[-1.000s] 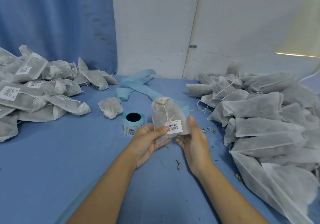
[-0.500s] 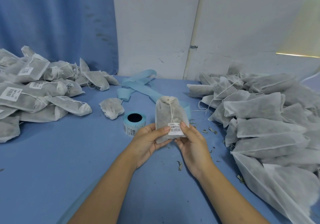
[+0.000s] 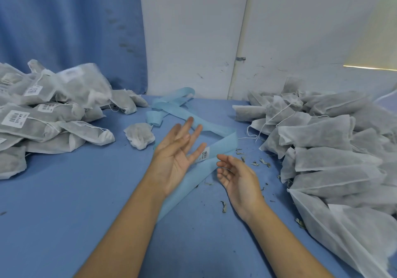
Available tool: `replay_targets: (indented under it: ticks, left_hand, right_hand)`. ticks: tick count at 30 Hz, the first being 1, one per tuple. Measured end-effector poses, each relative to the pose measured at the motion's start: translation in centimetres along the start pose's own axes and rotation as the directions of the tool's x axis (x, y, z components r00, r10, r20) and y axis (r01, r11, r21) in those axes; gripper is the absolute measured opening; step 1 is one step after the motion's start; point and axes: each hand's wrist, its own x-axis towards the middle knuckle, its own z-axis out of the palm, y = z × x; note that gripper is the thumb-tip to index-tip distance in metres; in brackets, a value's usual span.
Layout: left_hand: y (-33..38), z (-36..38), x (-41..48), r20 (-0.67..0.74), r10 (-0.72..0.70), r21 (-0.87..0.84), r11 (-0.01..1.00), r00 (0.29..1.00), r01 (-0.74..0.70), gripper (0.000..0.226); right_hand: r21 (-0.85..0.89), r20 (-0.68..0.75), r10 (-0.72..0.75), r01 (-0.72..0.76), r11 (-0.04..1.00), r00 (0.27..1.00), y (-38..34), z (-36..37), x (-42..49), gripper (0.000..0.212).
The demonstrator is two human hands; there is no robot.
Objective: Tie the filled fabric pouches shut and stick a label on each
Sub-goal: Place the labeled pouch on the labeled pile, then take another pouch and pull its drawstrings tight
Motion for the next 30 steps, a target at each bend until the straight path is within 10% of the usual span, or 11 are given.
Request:
replay_targets:
  ticks: [8,20,30]
  left_hand:
    - [-1.8,0.5,-0.4,-0.015,-0.108,0.551,0.829,0.994,0.099,0.024]
    - [-4.5,4.4,4.2,-0.111,-0.052,0.562,0.82,0.992,0.106,0.028]
    - [-6.0,4.3,6.5,-0.149,-0.058,0.519,0.845,0.987,0.128,0.026]
  right_hand:
    - [0.028,-0.02,-0.004,0.004,1.0,1.0,0.0,-0.1,0.2,0.025]
    - [-0.144,-0.335,-0.259,0.222,0.964,0.906,-5.1,0.0,7.8,0.055]
    - [0.222,-0.346,-0.182,0.269,0.937,0.92,-7.2,-2.0,12.0,0.058]
